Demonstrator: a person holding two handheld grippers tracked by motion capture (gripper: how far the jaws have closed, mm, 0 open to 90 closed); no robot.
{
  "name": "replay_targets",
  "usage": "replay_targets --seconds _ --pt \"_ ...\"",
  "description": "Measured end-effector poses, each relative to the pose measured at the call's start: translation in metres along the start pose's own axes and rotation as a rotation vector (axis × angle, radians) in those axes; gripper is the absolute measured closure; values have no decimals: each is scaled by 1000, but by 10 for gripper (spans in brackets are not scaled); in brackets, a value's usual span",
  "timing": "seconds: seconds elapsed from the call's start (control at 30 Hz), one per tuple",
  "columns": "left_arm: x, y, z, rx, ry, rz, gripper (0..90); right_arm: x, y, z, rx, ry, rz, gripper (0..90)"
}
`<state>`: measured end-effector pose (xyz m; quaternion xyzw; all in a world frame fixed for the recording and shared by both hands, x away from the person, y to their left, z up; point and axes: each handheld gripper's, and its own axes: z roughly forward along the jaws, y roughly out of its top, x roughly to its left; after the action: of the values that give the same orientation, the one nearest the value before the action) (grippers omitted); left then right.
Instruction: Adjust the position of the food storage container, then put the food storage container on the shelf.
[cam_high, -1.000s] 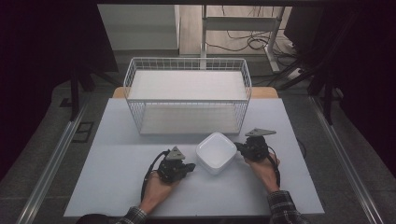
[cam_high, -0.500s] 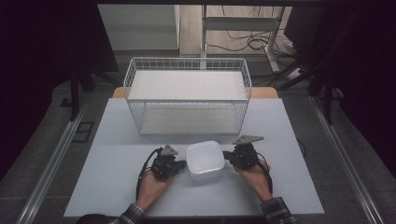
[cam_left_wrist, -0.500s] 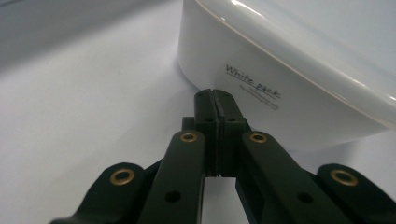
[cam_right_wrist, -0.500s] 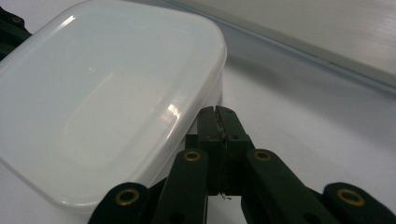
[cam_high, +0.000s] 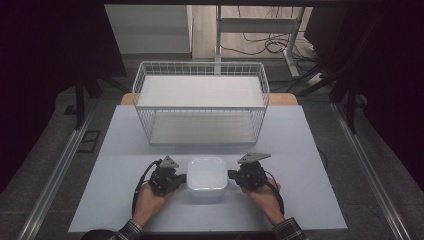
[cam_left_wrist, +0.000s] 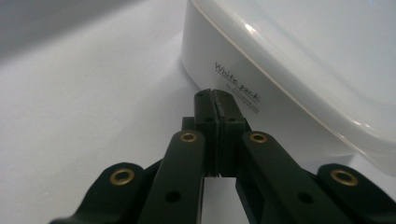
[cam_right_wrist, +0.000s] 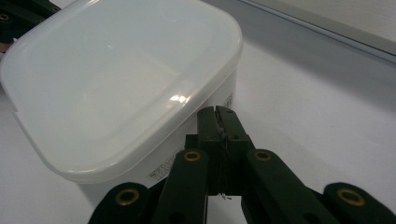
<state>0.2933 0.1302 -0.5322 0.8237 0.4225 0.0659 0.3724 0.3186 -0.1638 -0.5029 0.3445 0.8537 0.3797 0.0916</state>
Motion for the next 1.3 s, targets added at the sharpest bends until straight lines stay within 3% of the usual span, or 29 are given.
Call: replay_targets --seconds 0.13,0.3,0.33,0.4,0.5,0.7,0.77,0.83,0.87,0.97,1.1,1.3 --pt "1 0 -6 -9 -2 4 868 0 0 -5 -13 -31 -12 876" --pt "3 -5 -21 -33 15 22 706 -2 -4 -21 -51 -52 -20 782" --pt "4 -6 -25 -43 18 29 609 -3 -7 -28 -68 -59 -26 717" --pt "3 -8 -27 -49 17 27 568 -4 -8 -30 -71 -58 -22 687" --pt "4 -14 -32 -55 15 18 382 -3 -13 -38 -86 -50 -16 540" --pt "7 -27 -39 -68 -17 -5 214 0 -20 -45 -94 -51 -19 353" --pt "6 -31 -42 -77 -23 -10 148 0 -23 -47 -114 -35 -18 235" --pt "5 -32 -43 -77 -25 -1 133 0 -25 -48 -123 -33 -20 197" --pt "4 -34 -44 -78 -27 4 90 0 -27 -48 -133 -32 -23 120" --pt "2 -39 -43 -75 -12 35 50 2 -31 -45 -114 -38 -39 59" --pt "6 -42 -42 -87 -6 32 33 -1 -36 -38 -78 -23 -24 27" --pt "10 -42 -42 -112 7 52 22 -4 -35 -40 -87 -29 -27 21"
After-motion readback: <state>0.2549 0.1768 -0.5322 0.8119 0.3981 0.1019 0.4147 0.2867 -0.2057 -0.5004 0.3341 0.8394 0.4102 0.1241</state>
